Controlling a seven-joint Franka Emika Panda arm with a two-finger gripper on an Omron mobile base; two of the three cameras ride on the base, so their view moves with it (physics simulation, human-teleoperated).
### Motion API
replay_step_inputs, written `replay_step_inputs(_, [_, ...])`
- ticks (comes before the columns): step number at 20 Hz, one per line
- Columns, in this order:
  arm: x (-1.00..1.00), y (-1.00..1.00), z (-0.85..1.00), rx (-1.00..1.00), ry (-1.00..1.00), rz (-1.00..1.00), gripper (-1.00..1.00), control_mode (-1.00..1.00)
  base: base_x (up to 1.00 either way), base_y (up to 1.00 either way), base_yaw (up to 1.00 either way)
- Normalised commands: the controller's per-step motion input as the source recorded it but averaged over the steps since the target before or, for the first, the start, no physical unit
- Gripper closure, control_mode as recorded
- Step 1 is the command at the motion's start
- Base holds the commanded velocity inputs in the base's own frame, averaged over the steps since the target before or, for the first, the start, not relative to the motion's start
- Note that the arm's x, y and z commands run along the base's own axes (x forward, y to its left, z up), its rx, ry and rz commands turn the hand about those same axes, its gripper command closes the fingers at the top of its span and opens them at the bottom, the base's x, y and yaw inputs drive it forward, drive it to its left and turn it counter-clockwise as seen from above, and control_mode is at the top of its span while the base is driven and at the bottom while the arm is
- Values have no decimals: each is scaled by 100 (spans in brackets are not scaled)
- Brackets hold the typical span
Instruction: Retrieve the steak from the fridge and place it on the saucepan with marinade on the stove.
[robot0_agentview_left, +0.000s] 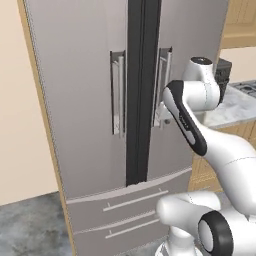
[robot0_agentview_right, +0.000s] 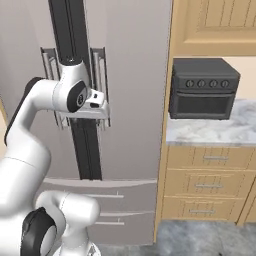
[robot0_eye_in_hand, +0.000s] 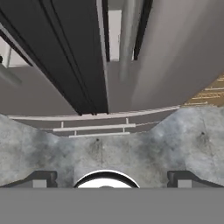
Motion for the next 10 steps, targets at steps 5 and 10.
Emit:
replay_step_inputs(5, [0, 0, 0, 0, 0, 0, -100, 100, -5, 18, 26])
replay_step_inputs(10, [0, 0, 0, 0, 0, 0, -100, 100, 6, -2, 1])
